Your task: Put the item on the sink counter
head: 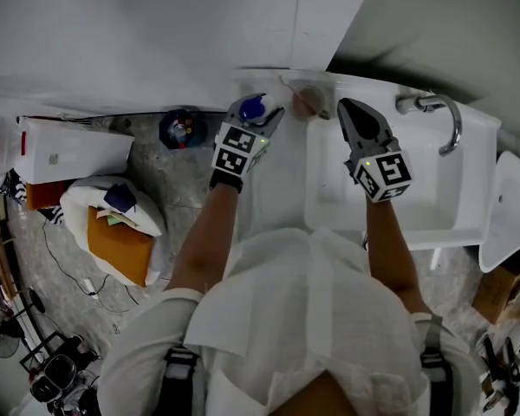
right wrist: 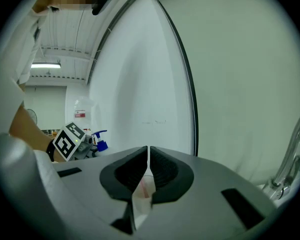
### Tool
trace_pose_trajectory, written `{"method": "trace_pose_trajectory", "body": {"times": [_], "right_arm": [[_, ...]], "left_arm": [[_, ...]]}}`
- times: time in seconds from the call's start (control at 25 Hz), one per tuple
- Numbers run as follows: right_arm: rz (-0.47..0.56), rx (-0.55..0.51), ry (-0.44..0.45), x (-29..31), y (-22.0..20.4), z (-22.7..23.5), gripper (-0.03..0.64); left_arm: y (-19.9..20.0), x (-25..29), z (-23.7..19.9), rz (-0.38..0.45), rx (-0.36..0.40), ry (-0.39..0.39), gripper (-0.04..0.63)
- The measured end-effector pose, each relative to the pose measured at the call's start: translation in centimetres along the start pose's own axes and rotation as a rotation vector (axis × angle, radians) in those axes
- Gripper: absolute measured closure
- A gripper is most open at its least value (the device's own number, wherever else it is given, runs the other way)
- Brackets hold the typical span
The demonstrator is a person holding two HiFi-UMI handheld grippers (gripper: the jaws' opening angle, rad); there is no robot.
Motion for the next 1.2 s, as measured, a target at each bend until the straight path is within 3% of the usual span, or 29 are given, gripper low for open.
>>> {"method": "trace_pose_trajectory", "body": {"times": [1.2], "right_arm": [[-0.029,-0.025,0.011,0.5,0.1,-0.1,0.597]], "left_arm": [[-5.2,3.8,-0.4,-0.124,-0.033,-0.010,0.383]]}}
Point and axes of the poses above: the fingertips, and each gripper's own axes: x forward along the fingers, z to its right, y out of its top, the point moved 6 cm from there along -x, backward along the fingers
